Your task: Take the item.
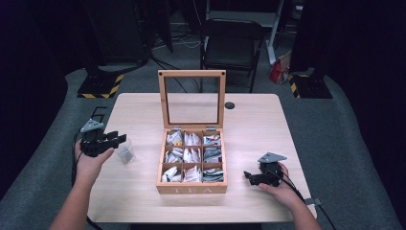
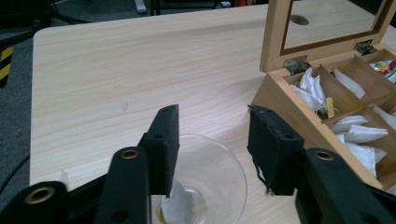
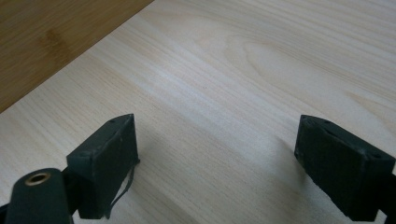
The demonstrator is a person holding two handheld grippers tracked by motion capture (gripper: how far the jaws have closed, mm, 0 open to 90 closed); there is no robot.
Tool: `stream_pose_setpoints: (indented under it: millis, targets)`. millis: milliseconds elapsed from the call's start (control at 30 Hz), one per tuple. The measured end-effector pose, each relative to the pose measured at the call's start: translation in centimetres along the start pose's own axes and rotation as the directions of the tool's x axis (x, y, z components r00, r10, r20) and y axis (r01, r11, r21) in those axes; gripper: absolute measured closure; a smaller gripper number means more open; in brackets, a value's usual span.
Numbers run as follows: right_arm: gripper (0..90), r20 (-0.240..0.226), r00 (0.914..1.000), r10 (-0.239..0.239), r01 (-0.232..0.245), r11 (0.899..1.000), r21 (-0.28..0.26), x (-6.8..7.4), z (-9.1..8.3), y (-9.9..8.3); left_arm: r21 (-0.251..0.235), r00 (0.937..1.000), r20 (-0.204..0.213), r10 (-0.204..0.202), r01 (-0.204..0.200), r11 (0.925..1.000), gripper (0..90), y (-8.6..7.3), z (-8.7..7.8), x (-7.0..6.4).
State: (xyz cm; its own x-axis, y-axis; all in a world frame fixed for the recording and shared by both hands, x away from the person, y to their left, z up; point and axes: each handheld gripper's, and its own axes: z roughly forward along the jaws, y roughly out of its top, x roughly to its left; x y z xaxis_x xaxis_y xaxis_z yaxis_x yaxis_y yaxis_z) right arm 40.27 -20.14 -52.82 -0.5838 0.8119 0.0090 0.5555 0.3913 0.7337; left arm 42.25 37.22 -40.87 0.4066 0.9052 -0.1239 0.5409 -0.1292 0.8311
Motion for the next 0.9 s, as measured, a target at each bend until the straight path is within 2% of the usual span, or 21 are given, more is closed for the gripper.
stream_pose_setpoints:
  millis: [167, 367, 900]
  targets:
    - [12.6, 0.002, 1.0, -0.001, 0.001, 1.0, 0.0, 0.0, 0.0, 0.0, -0.003, 0.9999, 0.013, 0.011, -0.011, 0.9999, 48.1, 0.7, -0.1, -0.8]
    - [12.5, 0.0, 1.0, -0.001, 0.001, 1.0, 0.0, 0.0, 0.0, 0.0, 0.001, 0.9994, 0.024, 0.024, -0.024, 0.9997, 46.8, 1.2, -0.3, -1.6]
    - [12.6, 0.0, 1.0, -0.001, 0.001, 1.0, 0.001, 0.0, 0.0, 0.0, 0.009, 0.9935, 0.081, 0.08, -0.081, 0.9967, 46.8, 0.7, -0.3, -3.8]
